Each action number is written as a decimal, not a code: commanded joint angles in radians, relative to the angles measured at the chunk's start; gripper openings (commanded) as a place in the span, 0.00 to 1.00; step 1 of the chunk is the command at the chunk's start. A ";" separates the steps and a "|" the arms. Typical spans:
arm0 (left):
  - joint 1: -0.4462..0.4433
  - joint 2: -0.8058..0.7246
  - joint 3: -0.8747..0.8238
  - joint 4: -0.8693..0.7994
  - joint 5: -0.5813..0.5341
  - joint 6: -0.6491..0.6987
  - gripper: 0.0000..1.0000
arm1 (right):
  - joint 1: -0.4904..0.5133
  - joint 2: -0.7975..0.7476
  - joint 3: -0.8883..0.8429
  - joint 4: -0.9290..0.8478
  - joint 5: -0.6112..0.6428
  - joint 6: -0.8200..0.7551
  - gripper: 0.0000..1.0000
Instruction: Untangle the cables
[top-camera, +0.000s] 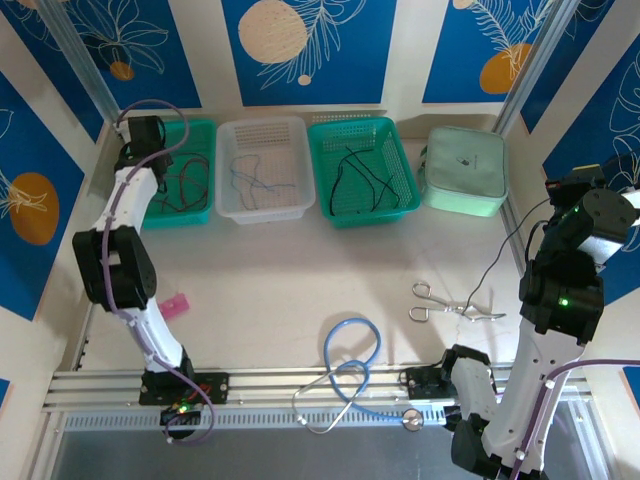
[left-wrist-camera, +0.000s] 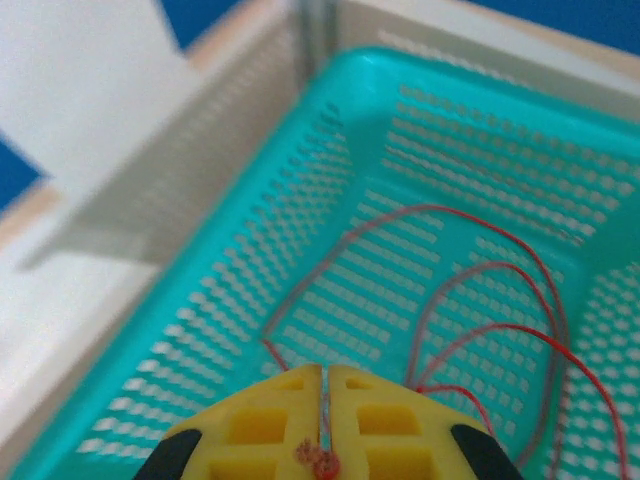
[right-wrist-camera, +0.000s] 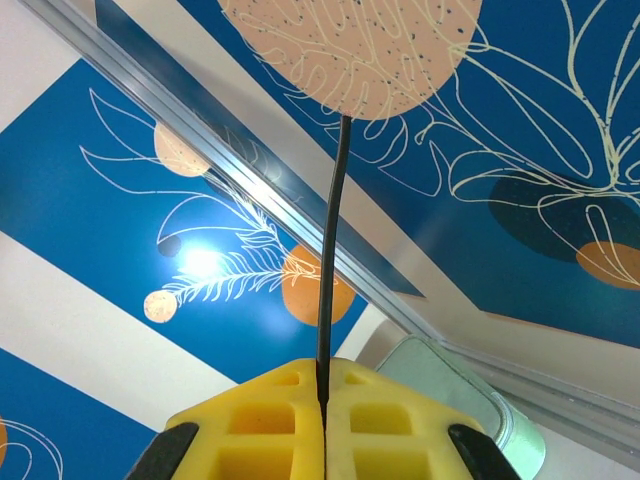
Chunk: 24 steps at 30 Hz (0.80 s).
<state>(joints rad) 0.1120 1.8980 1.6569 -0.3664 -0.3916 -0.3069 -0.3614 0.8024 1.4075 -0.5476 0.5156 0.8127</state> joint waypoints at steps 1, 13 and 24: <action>0.009 0.096 0.135 -0.218 0.264 0.025 0.00 | -0.004 0.002 0.001 0.012 -0.008 -0.001 0.00; 0.040 0.397 0.445 -0.526 0.586 -0.149 0.00 | -0.005 -0.013 0.016 -0.006 -0.044 0.052 0.00; 0.078 0.454 0.432 -0.492 0.710 -0.214 0.26 | -0.003 -0.013 0.031 -0.031 -0.111 0.108 0.00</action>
<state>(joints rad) 0.1837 2.3486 2.0758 -0.8528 0.2604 -0.4950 -0.3614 0.7940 1.4075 -0.5743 0.4282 0.9005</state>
